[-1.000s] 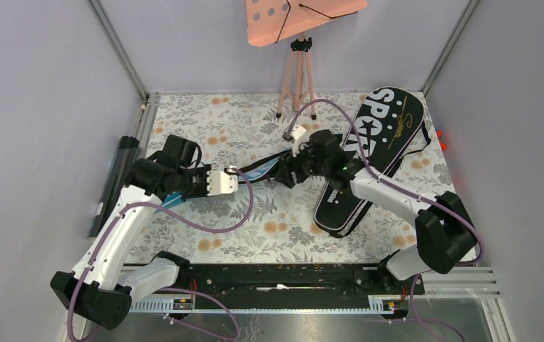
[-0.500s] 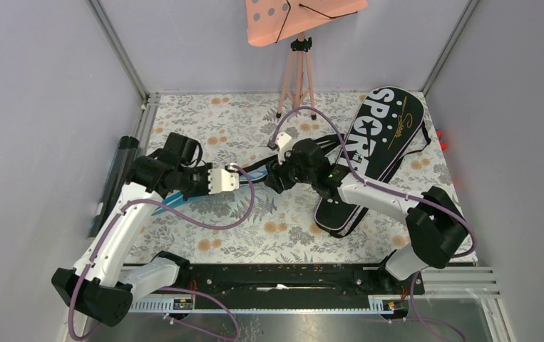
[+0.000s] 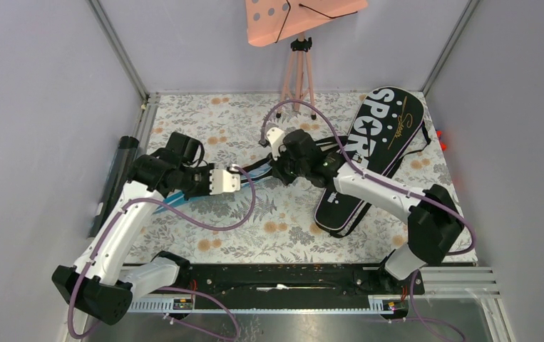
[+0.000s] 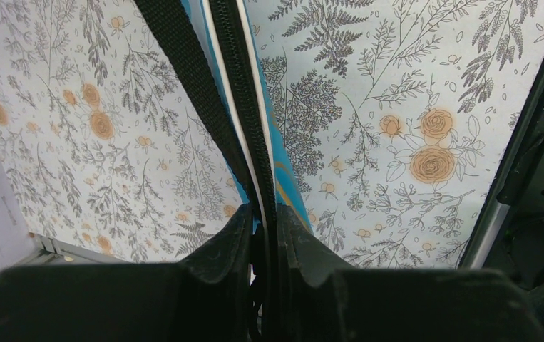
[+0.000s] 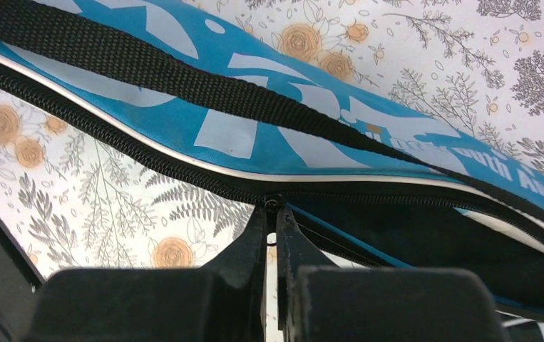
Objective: Pack up the badminton gear
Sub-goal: Zip the racket bag at the center of the board.
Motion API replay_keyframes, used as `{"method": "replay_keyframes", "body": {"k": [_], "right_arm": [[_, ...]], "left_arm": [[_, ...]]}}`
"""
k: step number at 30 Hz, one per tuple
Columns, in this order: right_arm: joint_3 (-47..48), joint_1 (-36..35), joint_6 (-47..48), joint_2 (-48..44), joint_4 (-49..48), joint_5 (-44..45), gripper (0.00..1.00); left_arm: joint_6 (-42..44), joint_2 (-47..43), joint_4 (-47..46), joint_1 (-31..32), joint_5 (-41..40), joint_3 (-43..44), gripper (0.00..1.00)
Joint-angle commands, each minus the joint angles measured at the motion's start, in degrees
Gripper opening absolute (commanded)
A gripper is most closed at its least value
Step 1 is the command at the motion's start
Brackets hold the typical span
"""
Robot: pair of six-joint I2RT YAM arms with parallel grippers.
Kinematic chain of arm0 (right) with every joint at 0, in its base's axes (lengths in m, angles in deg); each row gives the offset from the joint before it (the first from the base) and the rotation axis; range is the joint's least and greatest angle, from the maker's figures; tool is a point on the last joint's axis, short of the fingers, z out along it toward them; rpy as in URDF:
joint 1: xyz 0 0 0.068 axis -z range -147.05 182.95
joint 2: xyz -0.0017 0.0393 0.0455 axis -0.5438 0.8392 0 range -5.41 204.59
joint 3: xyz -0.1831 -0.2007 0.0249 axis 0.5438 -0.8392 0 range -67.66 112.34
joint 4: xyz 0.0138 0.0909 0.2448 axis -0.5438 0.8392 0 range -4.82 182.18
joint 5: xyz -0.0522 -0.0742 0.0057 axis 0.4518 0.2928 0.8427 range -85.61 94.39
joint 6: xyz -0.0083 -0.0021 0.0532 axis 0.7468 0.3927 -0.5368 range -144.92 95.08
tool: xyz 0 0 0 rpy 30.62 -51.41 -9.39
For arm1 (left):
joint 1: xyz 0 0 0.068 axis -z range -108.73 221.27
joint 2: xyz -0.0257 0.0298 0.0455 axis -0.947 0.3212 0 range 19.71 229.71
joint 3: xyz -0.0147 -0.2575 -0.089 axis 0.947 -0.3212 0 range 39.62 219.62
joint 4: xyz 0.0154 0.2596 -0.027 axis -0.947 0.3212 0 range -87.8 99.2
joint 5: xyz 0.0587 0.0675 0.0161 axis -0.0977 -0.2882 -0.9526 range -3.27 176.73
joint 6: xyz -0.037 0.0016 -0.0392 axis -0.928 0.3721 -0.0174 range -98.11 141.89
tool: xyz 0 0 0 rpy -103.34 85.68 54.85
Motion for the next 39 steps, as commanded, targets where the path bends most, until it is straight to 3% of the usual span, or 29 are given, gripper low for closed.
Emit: {"method": "replay_keyframes", "body": {"k": [1,5,7,10,13,19,22,27,35,37,38,39], "right_arm": [[9.1,-0.2,5.7,2.2,13.8,-0.8,0.0],[15.7,1.7,5.6,7.0,23.8,-4.4,0.0],[18.7,4.1,3.3,9.6,29.4,-1.0,0.0],[20.0,9.3,2.3,12.8,37.3,9.1,0.0],[20.6,17.3,0.2,17.3,43.1,25.7,0.0],[20.7,24.8,-0.9,21.4,37.7,41.6,0.0],[20.2,28.4,2.1,21.7,29.6,40.0,0.0],[28.0,36.9,3.6,28.0,27.0,37.8,0.0],[18.3,41.5,10.6,23.5,8.6,32.8,0.0],[17.7,41.4,9.6,20.1,10.1,30.7,0.0],[17.2,41.5,9.8,18.6,10.6,29.3,0.08],[16.5,41.5,10.2,17.1,11.3,28.1,0.3]], "left_arm": [[3.9,-1.0,0.1,0.9,0.7,1.0,0.0],[6.3,-3.5,0.2,1.2,0.0,-1.6,0.0],[6.9,-5.1,0.3,1.2,-0.9,-2.9,0.0],[8.3,-6.9,1.2,1.2,-3.7,-4.4,0.0],[8.5,-7.9,2.3,1.2,-6.0,-5.4,0.0],[9.3,-10.3,3.8,0.7,-6.9,-7.4,0.0],[9.6,-10.6,4.9,-0.3,-6.0,-6.6,0.0],[9.3,-11.1,4.3,-0.6,-4.1,-5.6,0.0],[10.7,-12.3,2.2,-0.6,3.4,-3.8,0.0],[11.8,-12.3,0.1,-0.6,6.4,-4.4,0.0],[11.8,-12.0,-1.0,-0.5,7.9,-4.7,0.0],[12.4,-11.5,-1.4,-0.4,9.2,-4.7,0.01]]}}
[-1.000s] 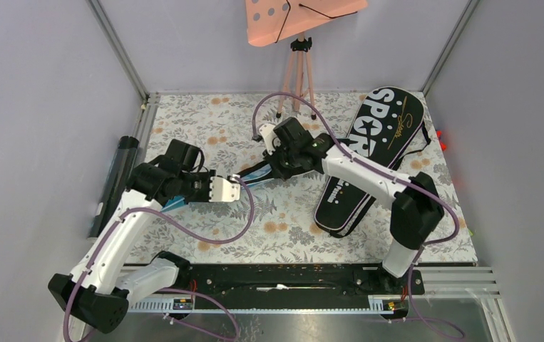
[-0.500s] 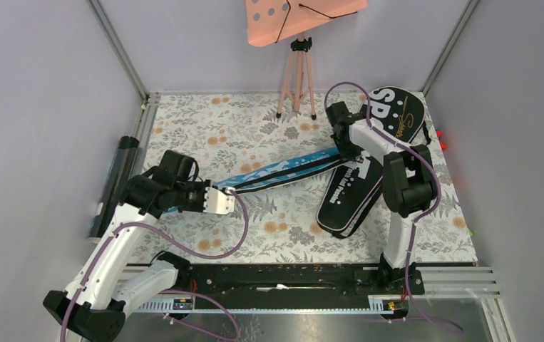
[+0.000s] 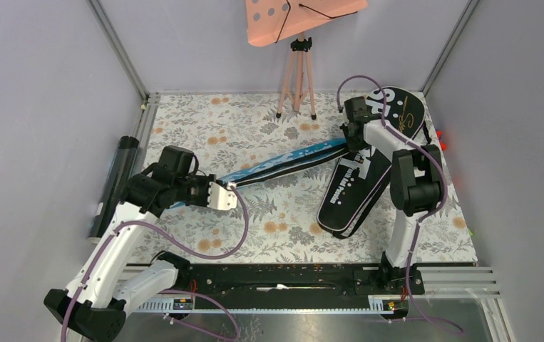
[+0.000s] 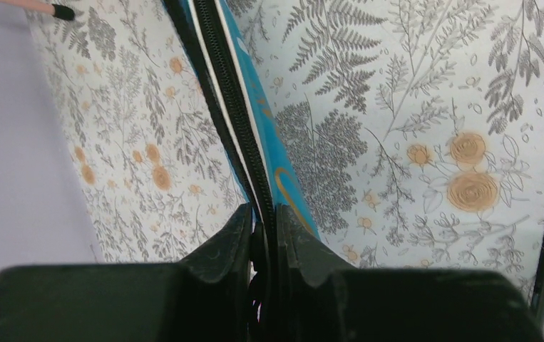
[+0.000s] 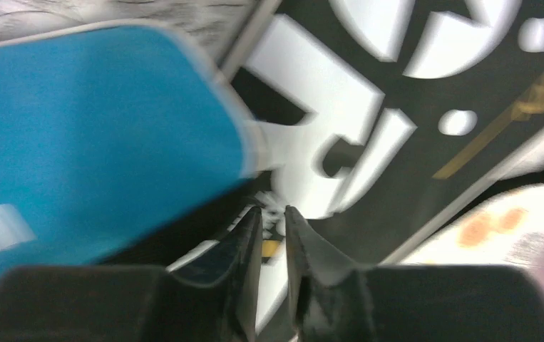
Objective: Pack up the badminton gear
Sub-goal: Zip the racket bag at the center of the board, then place the racket bag at the center of the board, then reset both arms
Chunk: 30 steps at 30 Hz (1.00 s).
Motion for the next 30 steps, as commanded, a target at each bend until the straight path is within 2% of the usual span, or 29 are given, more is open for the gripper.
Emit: {"method": "replay_keyframes", "body": {"k": [1,2,3,4,6,10,12,13,15,16,17,18,19,21,25,28,30], "right_arm": [[-2.3,6.2,4.8,-8.4,-7.8,6.7,0.48],[-3.5,6.2,4.4,-10.3,-7.7,6.0,0.61],[-5.1,6.2,3.1,-12.5,-8.2,5.2,0.77],[-6.9,6.2,2.0,-15.1,-9.3,3.6,0.95],[-10.9,6.2,-1.0,-20.2,-11.7,-0.4,1.0],[-17.8,6.2,-17.4,-29.8,-15.2,-2.0,1.0],[-22.0,6.2,-24.0,-34.2,-18.2,-2.0,1.0],[-24.2,6.2,-27.2,-36.3,-19.3,-1.1,1.0],[-28.0,6.2,-32.0,-40.8,-20.4,0.7,1.0],[-29.9,6.2,-34.4,-42.8,-20.7,1.2,1.0],[-31.9,6.2,-36.6,-44.6,-21.2,1.0,1.0],[-34.3,6.2,-38.3,-46.3,-22.5,0.5,1.0],[-36.6,6.2,-39.8,-48.0,-24.2,0.2,1.0],[-40.9,6.3,-41.2,-51.0,-26.3,0.9,1.0],[-44.8,6.2,-34.6,-56.3,-25.5,2.6,1.0],[-43.7,6.2,-31.2,-58.7,-21.1,5.8,1.0],[-43.0,6.2,-29.8,-60.5,-19.6,7.3,1.0]], "left_arm": [[3.7,-1.8,5.4,-0.7,4.9,3.0,0.23],[3.4,-1.2,5.4,0.1,5.9,3.7,0.66],[2.8,-0.7,5.8,1.1,7.1,4.7,0.95],[2.3,-0.5,6.2,1.9,8.7,5.8,0.98],[0.7,-0.6,6.4,3.8,12.8,8.3,0.99],[-1.0,-1.6,4.6,5.3,24.4,11.4,0.99],[-9.9,-2.5,-5.4,5.4,29.7,11.2,0.99],[-17.7,-2.7,-14.3,5.5,30.4,10.6,0.99],[-36.9,-2.8,-37.2,5.4,24.3,7.6,0.99],[-48.3,-2.7,-50.4,5.5,16.5,5.5,0.99],[-60.2,-2.1,-63.6,5.5,4.4,3.5,0.99],[-71.1,-1.3,-72.9,5.5,-9.5,2.4,0.99],[-80.1,0.4,-74.6,5.5,-22.6,3.0,0.99],[-90.2,2.5,-66.1,5.5,-38.7,6.1,0.99],[-97.0,2.5,-47.5,5.5,-48.2,7.2,0.99],[-101.2,-1.7,-42.4,5.5,-55.2,1.7,0.99],[-101.8,-5.2,-40.5,5.5,-56.7,-1.6,0.99]]}}
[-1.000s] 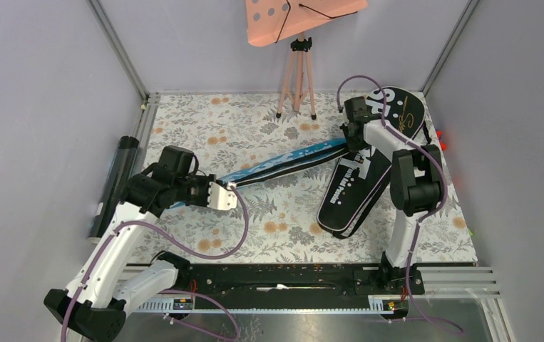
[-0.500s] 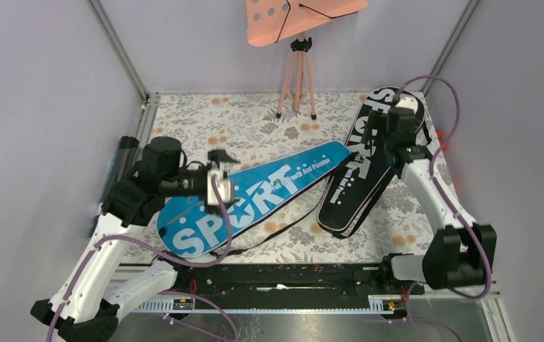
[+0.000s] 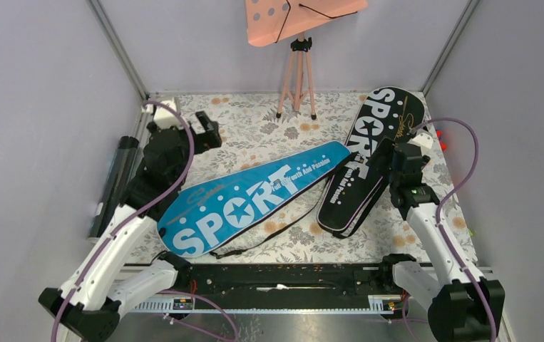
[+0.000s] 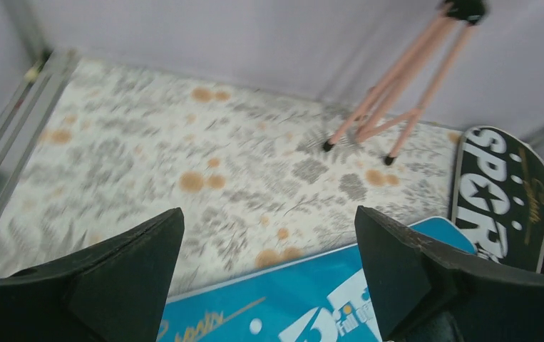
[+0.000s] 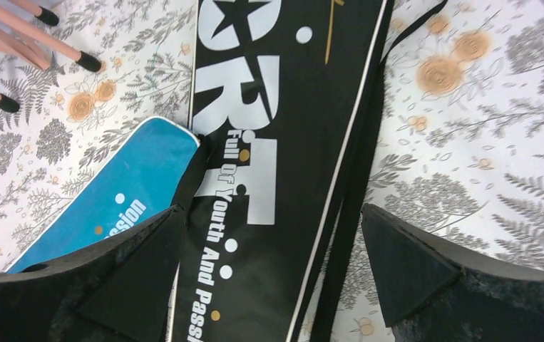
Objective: Pack up the badminton gear
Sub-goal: Reset both arms
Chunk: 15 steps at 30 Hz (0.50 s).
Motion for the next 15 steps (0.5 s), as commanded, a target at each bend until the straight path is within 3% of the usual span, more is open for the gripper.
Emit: {"method": "replay_keyframes", "body": {"k": [1,8,15], "right_arm": [[2.2,-0.1,4.7,-4.8,1.2,5.0,1.0],[-2.3,-0.1,5.9,-12.6,-2.7,1.7,1.0],[-6.0,-0.1,7.0,-18.9,-2.8,3.9,1.0]], "left_arm": [[-10.4,-8.2,6.6,0.1,-13.8,-6.0,0.99],[-14.1,-14.7,15.9,0.1,-16.1,-7.2,0.99],[-15.2,-9.0,22.9,-0.1,-17.2,-3.5,0.99]]}}
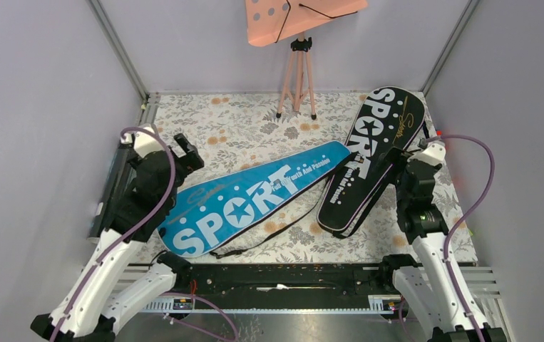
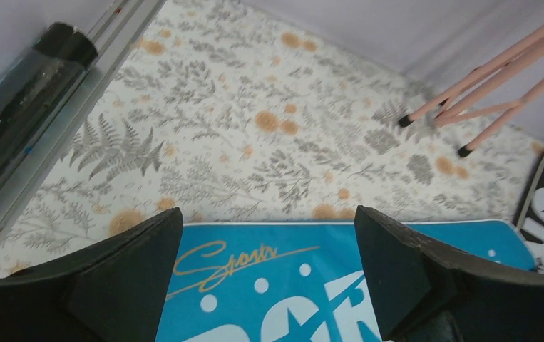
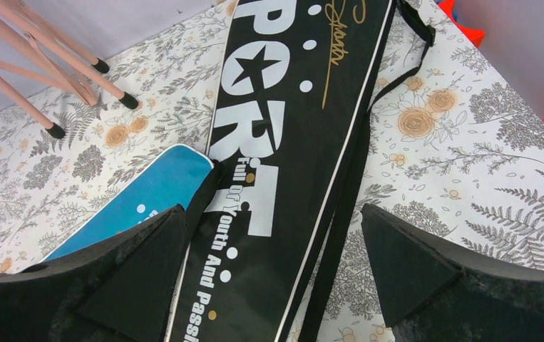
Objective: Pack up the badminton gear
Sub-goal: Reset both arms
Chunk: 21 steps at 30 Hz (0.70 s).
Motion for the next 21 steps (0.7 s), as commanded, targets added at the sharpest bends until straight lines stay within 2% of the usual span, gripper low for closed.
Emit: {"method": "replay_keyframes", "body": {"k": [1,6,13,21], "right_arm": [[-2.4,-0.1,1.8,-3.2,-2.9,2.7,1.0],[-4.3,-0.1,2.3,-3.6,-4.7,1.7,1.0],[-4.3,-0.1,1.1,-2.9,-4.7,0.5,1.0],[-5.1,-0.1,0.7,-4.3,-6.3,-1.2,1.0]], "left_arm": [[-2.9,5.6,5.7,-0.4,-3.7,4.3,0.99],[-4.1,10.2,6.0,-4.2,-1.2,4.3,0.99],[-2.4,9.9,0.7,-9.1,2.8,-0.5,0.99],[-0.9,9.1,-7.1,-10.0,4.1,-6.4,0.99]]}}
